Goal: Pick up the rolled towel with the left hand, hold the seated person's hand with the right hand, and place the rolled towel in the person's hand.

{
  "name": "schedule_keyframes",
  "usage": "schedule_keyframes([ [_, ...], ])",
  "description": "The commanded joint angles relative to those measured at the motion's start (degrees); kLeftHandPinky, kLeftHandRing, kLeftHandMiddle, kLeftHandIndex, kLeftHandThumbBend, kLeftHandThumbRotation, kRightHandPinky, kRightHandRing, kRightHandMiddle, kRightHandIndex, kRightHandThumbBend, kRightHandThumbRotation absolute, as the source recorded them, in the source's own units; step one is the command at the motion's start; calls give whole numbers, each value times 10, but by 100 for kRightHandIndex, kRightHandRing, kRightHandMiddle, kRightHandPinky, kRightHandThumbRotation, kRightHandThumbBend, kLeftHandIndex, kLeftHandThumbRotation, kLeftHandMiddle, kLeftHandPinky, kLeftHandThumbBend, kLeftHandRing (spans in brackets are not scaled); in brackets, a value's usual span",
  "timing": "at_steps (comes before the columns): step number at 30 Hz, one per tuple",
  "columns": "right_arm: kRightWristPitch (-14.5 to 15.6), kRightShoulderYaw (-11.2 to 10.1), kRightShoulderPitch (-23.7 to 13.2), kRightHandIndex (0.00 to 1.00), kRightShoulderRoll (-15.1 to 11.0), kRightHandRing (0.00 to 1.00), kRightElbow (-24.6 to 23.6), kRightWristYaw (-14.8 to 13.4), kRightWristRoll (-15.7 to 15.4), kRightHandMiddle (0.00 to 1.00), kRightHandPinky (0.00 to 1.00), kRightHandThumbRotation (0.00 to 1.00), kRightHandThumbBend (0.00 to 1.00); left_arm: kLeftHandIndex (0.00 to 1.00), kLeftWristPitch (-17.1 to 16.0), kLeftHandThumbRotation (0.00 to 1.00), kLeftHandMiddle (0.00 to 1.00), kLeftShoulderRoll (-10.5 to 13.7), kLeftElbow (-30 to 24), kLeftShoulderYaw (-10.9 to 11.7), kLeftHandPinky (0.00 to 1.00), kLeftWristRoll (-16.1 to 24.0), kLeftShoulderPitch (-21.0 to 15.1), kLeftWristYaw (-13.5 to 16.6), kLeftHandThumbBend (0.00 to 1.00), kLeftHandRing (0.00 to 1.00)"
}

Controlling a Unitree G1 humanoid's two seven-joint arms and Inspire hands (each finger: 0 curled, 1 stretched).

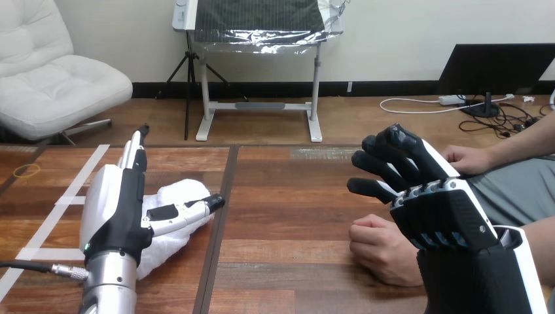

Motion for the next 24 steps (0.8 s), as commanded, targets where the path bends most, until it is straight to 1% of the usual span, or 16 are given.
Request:
schedule_keyframes([
  [1, -3, -2, -24, 87, 3, 84, -12, 1, 9, 86, 77, 100, 95, 100, -18, 32, 100, 15, 0, -7, 96, 16, -29, 15, 93, 100],
  [4, -4, -2, -26, 87, 1, 84, -10, 3, 12, 86, 77, 100, 94, 100, -21, 32, 100, 15, 3, -9, 98, 21, -30, 19, 93, 100],
  [10, -3, -4, -26, 87, 3, 84, -10, 2, 10, 86, 77, 100, 94, 100, -29, 32, 100, 18, 12, -10, 100, 26, -34, 27, 94, 100],
  [24, 3, -2, -33, 86, 2, 84, -10, 6, 17, 85, 77, 100, 94, 100, -39, 38, 100, 35, 39, -25, 100, 78, -49, 55, 99, 100],
])
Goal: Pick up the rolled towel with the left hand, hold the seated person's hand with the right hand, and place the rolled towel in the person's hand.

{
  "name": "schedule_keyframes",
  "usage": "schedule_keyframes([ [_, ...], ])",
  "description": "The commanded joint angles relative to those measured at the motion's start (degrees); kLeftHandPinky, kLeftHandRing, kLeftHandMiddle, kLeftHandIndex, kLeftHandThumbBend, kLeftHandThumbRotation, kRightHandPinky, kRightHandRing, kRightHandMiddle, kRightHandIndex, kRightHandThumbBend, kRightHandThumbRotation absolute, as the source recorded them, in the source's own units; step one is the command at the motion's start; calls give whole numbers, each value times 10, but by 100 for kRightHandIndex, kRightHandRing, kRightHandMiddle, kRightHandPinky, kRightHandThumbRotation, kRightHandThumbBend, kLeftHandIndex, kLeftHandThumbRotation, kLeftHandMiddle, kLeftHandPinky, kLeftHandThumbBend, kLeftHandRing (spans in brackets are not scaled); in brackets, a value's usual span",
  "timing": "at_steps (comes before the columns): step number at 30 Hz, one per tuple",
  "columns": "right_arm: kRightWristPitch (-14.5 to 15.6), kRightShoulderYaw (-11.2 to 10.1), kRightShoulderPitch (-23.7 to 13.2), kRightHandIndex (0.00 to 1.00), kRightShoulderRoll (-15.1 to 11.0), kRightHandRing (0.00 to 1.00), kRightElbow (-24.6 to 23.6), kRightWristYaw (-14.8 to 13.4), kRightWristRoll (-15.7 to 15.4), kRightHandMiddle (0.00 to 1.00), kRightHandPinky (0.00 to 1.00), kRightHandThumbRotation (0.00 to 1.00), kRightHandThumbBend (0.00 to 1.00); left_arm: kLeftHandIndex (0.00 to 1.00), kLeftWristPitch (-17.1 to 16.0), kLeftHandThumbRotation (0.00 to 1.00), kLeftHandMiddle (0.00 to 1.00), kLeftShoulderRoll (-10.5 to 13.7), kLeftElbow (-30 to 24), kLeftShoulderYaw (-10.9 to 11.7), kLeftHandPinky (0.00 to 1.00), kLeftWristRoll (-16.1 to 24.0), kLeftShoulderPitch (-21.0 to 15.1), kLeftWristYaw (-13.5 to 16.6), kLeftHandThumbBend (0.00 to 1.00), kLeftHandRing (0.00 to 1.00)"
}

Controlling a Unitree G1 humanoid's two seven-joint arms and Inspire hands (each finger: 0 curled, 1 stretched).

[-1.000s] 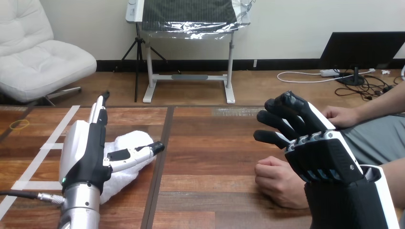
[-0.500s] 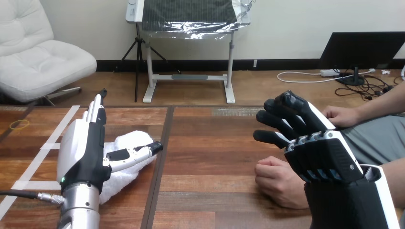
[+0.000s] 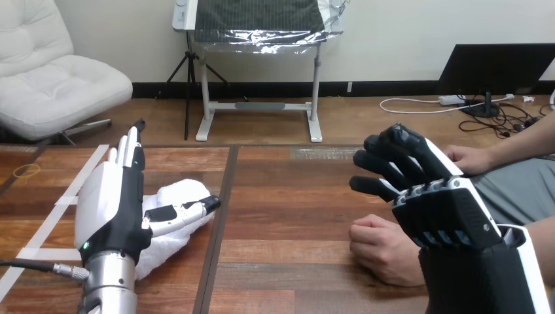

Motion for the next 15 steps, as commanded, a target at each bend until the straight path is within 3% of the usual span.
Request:
schedule_keyframes([
  [1, 3, -1, -29, 86, 3, 84, -10, 2, 6, 85, 77, 100, 94, 100, -16, 38, 100, 20, 12, -14, 100, 25, -46, 15, 99, 100],
  [15, -1, -3, -43, 86, 2, 83, 1, 9, 11, 85, 76, 100, 93, 99, -18, 44, 100, 43, 39, -31, 100, 64, -71, 17, 100, 100],
])
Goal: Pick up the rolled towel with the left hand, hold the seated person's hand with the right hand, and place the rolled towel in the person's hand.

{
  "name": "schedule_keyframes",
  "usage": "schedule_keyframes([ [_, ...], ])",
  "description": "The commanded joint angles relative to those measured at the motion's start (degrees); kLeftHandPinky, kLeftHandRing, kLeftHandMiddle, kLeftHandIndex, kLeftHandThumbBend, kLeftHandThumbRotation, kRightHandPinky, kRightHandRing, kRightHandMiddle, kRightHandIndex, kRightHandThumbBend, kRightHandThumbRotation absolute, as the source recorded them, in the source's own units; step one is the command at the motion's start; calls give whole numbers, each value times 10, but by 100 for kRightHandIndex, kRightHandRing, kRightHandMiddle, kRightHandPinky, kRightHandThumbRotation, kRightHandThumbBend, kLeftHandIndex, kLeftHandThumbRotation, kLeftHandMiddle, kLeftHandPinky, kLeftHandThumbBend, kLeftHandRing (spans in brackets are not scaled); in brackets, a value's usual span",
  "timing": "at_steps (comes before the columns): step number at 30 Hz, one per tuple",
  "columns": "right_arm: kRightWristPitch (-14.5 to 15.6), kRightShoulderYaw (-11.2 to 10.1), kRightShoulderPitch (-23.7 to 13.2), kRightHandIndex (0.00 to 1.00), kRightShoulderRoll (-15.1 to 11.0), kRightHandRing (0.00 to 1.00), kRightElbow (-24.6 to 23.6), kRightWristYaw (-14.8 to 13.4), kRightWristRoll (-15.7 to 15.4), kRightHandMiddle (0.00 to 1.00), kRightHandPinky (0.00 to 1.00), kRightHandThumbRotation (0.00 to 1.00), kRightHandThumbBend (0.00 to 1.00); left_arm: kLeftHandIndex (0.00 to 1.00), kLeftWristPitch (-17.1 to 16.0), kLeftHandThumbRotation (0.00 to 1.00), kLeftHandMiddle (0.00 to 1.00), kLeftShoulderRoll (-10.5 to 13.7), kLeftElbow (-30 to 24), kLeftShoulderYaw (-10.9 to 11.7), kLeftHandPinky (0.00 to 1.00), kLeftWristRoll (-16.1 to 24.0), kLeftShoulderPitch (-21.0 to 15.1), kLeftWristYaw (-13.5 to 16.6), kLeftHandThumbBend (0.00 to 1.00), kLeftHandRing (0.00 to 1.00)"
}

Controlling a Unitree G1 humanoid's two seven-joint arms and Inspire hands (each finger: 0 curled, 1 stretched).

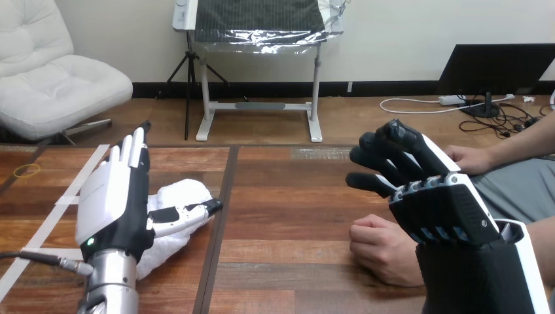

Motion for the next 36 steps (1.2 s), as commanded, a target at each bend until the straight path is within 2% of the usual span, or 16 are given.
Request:
schedule_keyframes([
  [1, -2, -3, -29, 86, 3, 83, 1, 2, 8, 85, 76, 100, 93, 99, -14, 45, 100, 23, 11, -14, 100, 22, -58, 6, 100, 100],
  [13, -4, -4, -32, 86, 4, 83, 4, 6, 8, 85, 76, 100, 92, 100, 11, 49, 100, 43, 37, -34, 100, 54, -86, -13, 99, 100],
  [19, -8, -2, -37, 86, 5, 83, 8, 9, 12, 85, 75, 100, 92, 100, 35, 50, 100, 45, 51, -44, 100, 67, -103, -27, 100, 100],
  [36, -7, -3, -35, 87, 5, 83, 8, 10, 11, 85, 75, 100, 92, 99, 73, 51, 100, 44, 128, -73, 100, 82, -158, -29, 100, 100],
])
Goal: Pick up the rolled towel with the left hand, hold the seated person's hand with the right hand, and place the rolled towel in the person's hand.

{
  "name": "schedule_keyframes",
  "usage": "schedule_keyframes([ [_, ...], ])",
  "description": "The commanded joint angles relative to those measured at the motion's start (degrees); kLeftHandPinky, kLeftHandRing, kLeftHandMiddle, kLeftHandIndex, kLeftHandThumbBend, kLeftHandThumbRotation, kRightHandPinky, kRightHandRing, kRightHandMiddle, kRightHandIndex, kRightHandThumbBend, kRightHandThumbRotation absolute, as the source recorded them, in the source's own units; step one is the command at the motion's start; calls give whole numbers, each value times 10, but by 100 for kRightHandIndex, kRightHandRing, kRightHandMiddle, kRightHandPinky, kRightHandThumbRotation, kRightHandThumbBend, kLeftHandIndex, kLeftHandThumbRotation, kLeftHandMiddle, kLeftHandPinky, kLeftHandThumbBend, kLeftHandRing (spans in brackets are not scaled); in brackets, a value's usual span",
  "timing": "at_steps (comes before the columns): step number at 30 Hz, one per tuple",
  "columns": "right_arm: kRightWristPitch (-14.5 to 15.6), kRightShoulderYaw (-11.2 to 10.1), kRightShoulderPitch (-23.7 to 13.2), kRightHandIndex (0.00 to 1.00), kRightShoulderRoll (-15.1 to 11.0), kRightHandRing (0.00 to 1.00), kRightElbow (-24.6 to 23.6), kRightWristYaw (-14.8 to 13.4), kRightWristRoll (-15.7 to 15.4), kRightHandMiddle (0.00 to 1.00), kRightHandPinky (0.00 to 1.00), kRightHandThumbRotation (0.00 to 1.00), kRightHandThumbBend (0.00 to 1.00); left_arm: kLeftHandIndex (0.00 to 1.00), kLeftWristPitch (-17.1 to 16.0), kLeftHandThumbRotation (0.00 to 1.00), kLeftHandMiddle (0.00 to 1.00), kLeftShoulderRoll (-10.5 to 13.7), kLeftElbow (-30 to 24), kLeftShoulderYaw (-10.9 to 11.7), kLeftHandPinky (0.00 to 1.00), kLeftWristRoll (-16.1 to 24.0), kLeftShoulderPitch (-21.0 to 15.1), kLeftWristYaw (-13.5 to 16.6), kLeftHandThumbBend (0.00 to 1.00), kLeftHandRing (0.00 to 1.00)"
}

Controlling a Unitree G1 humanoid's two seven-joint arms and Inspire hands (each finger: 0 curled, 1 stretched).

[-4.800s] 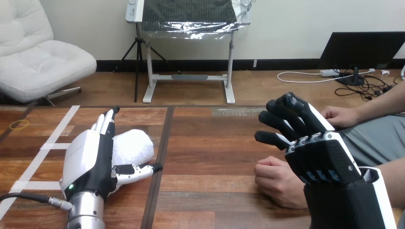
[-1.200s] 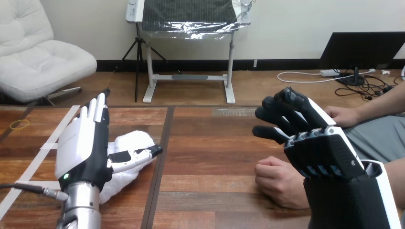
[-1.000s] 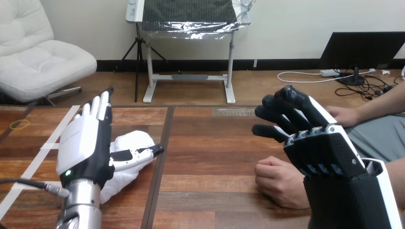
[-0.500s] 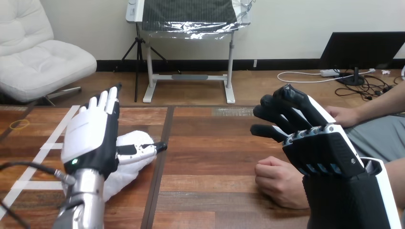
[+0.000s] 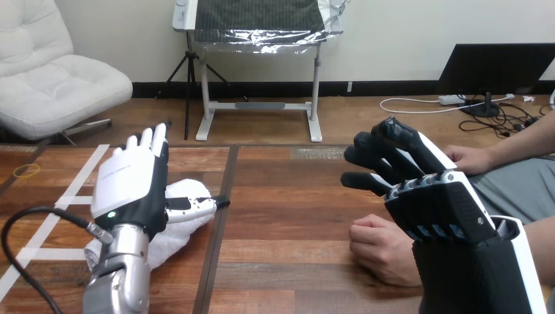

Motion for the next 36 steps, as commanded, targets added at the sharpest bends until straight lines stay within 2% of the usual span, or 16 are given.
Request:
schedule_keyframes([
  [1, -6, -4, -23, 87, 5, 83, 0, 0, 5, 85, 75, 100, 92, 99, 9, 51, 100, 8, 26, -11, 100, 11, -55, -1, 100, 100],
  [7, 1, -6, -19, 86, 9, 83, -5, -5, -1, 84, 75, 100, 94, 99, 13, 50, 100, 6, 60, -18, 100, 9, -75, 6, 100, 100],
  [16, -2, -6, -23, 86, 3, 83, -2, 0, 8, 84, 75, 100, 94, 99, 13, 48, 100, 2, 118, -27, 100, 2, -107, 21, 100, 100],
  [36, -1, -6, -27, 86, 4, 83, -4, 1, 11, 84, 76, 100, 94, 100, 24, 49, 100, -3, 235, -44, 100, -11, -180, 17, 100, 100],
])
